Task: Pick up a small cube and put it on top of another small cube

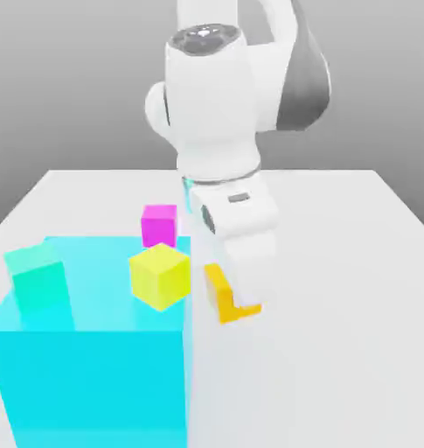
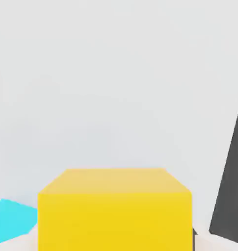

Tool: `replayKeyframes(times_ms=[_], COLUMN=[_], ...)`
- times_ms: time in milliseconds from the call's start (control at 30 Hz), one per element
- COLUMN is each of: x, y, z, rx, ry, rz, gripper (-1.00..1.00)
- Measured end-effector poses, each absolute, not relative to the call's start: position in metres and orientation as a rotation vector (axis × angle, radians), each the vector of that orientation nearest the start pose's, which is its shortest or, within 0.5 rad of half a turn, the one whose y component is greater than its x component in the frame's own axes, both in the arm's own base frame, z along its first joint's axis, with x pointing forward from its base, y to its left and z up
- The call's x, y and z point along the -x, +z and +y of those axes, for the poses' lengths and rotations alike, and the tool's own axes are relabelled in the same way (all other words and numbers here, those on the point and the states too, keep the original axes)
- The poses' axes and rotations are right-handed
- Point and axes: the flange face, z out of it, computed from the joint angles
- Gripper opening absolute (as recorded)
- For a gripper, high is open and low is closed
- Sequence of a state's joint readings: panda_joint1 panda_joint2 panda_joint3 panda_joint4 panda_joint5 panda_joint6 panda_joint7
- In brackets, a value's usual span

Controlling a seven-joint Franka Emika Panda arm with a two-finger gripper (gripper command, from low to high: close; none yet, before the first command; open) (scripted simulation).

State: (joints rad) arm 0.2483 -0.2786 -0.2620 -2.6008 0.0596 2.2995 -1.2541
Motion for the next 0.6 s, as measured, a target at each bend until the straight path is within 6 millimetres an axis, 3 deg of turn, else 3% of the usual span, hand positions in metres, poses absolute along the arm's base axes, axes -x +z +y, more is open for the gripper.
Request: replayKeyframes(times_ms=[200, 433, 500, 567, 600], x=[-0.377, -0.318, -0.311, -0.309, -0.308], y=[0.399, 0.452, 0.440, 0.415, 0.402], z=[-0.033, -0.070, -0.074, -0.075, -0.075], rx=[2.284, 2.051, 2.025, 2.018, 2.017], ry=[-0.071, -0.011, 0.004, 0.008, 0.008], rz=[-2.038, -2.366, -2.401, -2.410, -2.412], gripper=[-1.00, -1.00, -1.00, -1.00, 1.00])
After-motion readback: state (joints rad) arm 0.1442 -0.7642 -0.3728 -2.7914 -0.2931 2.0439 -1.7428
